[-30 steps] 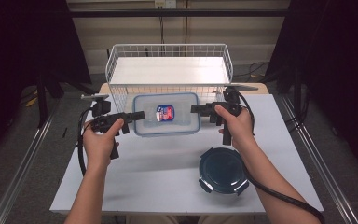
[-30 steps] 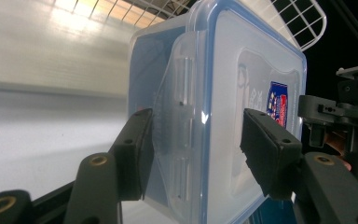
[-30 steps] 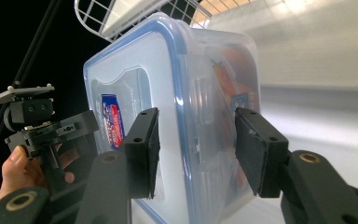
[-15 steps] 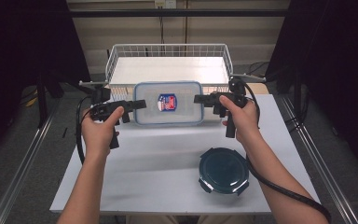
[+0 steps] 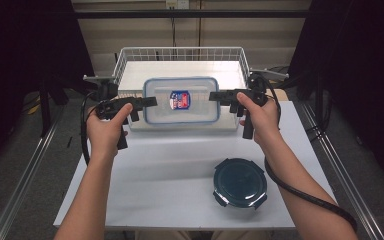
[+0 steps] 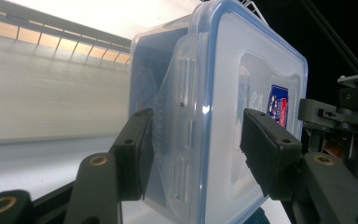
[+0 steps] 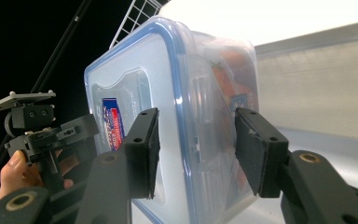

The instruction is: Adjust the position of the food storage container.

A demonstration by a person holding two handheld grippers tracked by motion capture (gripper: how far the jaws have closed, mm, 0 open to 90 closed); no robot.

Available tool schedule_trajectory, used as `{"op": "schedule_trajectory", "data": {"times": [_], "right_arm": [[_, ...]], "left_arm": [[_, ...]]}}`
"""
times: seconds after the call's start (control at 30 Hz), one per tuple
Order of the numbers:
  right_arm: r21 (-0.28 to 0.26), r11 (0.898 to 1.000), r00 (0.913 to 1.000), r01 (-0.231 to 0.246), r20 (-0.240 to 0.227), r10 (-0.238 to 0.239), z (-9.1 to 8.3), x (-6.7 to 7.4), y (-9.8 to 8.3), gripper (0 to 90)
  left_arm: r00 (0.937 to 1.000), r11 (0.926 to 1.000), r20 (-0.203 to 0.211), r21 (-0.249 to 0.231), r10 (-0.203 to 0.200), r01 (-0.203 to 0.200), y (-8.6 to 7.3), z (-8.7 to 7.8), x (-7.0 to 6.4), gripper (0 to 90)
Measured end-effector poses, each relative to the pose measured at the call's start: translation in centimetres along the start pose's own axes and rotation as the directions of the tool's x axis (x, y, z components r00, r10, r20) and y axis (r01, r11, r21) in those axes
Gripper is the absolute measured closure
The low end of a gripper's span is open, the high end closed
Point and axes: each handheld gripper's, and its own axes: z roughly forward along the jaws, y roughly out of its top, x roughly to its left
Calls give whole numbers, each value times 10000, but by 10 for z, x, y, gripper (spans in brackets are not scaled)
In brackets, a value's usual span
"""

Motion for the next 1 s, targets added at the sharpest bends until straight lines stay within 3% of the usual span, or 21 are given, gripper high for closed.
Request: {"op": "schedule_trajectory", "data": {"times": [0.5,0.7,1.0], "right_arm": [[-90,9999,9999,82,-62,-83,10,7,17,514],[-369,9993,9999,47,-115,-51,10,9,26,513],[-620,9981,9999,-50,111,57,14,8,43,513]], "left_arm": [[9999,9999,-19,-129,-107,106,18,-2,3,455],[9999,9995,17,-298,-131,131,29,0,1,460],[9992,9990,120,-232,-384,387,51,15,5,459]]}}
